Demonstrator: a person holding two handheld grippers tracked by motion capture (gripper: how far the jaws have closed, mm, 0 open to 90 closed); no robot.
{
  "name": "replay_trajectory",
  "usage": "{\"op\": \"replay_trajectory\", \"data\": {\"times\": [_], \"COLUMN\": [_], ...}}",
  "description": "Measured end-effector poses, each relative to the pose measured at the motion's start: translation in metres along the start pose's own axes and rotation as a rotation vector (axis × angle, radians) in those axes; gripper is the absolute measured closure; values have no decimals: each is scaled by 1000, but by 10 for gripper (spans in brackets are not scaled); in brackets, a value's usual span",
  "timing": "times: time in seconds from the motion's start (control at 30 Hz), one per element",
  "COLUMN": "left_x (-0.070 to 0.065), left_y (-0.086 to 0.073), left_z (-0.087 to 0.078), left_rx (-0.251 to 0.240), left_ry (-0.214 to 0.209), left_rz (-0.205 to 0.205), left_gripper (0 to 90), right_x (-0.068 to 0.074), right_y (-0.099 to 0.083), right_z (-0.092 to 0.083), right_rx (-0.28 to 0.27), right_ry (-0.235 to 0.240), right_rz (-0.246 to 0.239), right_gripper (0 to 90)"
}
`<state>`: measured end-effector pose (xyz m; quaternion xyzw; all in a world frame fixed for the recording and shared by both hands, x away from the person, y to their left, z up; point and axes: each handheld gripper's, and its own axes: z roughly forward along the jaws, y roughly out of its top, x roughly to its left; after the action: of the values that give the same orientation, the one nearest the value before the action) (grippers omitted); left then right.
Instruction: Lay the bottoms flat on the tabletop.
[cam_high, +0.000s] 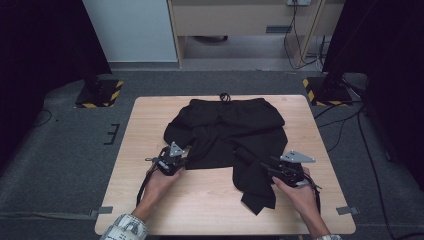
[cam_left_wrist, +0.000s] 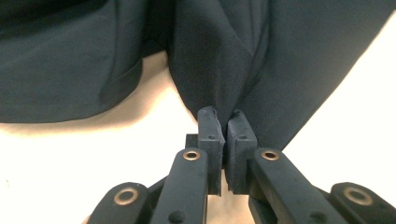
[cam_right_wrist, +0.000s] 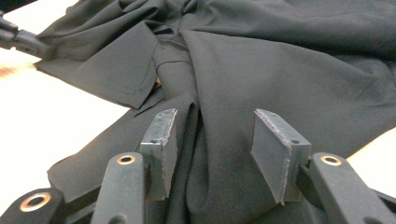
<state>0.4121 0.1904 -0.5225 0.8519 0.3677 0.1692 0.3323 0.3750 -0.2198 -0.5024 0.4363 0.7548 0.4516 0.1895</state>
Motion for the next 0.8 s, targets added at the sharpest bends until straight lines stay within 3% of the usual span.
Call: {"op": "replay_trajectory", "data": {"times": [0.07, 0.37, 0.53, 0.6, 0.67, 0.8], "left_x": [-3, -11, -11, -5, 1, 6], "left_y": [-4, -26, -41, -47, -49, -43], "left_z": [-6, -35, -55, -61, -62, -64], "left_rx": [15, 61, 96, 100, 85, -18], "left_ry": [-6, -67, -30, -8, 50, 69], "left_rz": [23, 21, 1, -32, -59, -84], "left_gripper": [860, 859, 854, 834, 731, 512], "right_x": [-1, -2, -2, -2, -2, 2], "right_y": [0, 3, 5, 5, 5, 8], "right_z": [-1, 1, 2, 2, 2, 0], "right_rx": [-2, -5, -2, -2, -3, -13], "right_ry": [-5, -10, -10, -8, -10, -6], "right_rz": [-5, -17, -34, -39, -46, -52], "right_gripper": [516, 556, 578, 595, 599, 599]}}
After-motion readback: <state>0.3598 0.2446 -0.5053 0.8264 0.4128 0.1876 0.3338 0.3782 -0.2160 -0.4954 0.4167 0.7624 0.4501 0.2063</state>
